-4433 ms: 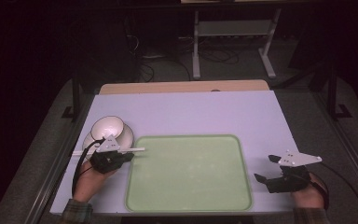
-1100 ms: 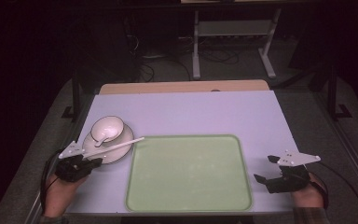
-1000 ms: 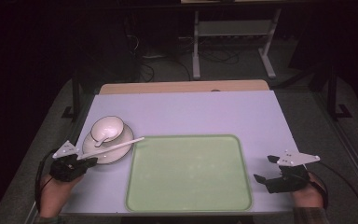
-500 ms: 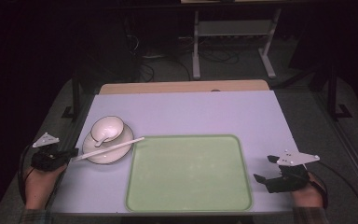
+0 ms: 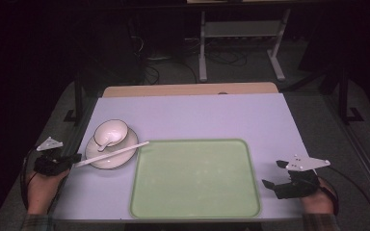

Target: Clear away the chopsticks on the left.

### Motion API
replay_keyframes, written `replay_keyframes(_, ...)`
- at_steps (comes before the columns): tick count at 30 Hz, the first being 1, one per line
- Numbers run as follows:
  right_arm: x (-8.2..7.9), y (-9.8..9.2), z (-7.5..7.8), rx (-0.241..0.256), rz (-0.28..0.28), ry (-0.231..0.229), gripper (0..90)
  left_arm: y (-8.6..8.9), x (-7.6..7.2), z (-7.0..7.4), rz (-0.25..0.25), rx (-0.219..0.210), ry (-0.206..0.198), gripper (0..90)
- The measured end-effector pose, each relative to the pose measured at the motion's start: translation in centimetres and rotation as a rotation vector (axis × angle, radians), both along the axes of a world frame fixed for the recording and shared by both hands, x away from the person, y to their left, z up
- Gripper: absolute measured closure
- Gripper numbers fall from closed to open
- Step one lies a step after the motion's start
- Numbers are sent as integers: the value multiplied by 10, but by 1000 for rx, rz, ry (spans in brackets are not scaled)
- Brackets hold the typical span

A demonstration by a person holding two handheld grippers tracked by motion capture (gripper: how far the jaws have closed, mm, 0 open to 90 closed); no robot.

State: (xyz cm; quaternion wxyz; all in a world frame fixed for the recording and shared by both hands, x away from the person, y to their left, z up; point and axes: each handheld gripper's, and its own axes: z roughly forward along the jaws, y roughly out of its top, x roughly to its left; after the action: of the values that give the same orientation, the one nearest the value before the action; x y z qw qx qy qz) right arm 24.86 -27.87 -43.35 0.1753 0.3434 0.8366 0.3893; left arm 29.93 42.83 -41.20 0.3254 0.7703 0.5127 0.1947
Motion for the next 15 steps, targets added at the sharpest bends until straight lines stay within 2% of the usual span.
replay_keyframes(15, 0, 0, 0, 1, -1, -1, 131, -7, -7, -1, -21, 10, 21, 899)
